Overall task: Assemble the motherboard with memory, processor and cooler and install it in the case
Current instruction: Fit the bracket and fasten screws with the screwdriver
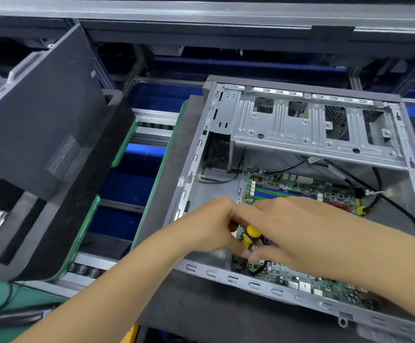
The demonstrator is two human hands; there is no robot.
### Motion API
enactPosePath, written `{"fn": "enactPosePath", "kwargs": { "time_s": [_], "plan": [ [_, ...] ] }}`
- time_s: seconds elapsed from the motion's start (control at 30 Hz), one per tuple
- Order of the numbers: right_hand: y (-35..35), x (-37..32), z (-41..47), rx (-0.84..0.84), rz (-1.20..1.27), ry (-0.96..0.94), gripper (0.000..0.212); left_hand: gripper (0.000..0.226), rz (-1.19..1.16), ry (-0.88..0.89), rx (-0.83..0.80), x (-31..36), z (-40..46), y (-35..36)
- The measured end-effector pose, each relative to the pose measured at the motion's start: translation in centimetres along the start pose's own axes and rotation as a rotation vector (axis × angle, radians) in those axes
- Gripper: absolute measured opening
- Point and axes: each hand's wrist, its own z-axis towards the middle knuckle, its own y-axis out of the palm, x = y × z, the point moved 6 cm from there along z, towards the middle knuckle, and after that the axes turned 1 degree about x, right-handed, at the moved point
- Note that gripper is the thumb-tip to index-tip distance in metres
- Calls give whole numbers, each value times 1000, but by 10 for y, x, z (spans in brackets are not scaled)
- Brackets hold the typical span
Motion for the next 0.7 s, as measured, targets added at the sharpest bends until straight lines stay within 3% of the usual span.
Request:
{"fn": "enactPosePath", "kwargs": {
  "time_s": [0.13,0.23,0.33,0.5,0.7],
  "plan": [
    [7,2,5,20,-139,9,36,28,-29,-38,20,-4,2,-1],
    [12,0,15,32,-245,54,20,31,-1,-19,69,-1,2,0],
    [10,-2,18,69,-299,115,41,46,90,-13,145,-1,-1,-2],
    [15,-2,15,113,-94,88,45,37,115,-35,150,-7,0,-1],
    [8,-1,11,139,-33,50,46,22,-9,-21,108,-4,-1,1]
  ]
}}
